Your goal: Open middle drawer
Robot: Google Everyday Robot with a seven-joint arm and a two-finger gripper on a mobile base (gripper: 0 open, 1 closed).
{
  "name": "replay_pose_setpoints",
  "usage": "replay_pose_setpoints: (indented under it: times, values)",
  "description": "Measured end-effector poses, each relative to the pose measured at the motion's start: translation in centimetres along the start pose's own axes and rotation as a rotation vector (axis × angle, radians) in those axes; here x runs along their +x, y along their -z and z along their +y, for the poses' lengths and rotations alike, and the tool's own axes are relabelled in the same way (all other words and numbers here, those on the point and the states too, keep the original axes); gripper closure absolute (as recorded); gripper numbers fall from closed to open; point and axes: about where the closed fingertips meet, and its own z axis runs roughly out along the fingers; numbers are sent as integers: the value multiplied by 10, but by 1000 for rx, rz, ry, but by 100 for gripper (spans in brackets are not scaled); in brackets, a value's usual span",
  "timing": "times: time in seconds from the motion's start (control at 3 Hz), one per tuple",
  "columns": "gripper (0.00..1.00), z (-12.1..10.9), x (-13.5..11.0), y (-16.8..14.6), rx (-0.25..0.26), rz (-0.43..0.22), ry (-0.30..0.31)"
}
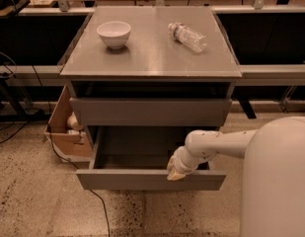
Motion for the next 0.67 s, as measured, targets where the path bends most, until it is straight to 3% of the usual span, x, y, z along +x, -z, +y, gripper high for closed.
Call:
replay_pose_setpoints:
  times: [0.33, 0.67]
  values:
    - [24, -6, -1, 8, -10, 28, 15]
    - [2, -22, -7, 30, -34, 92, 63]
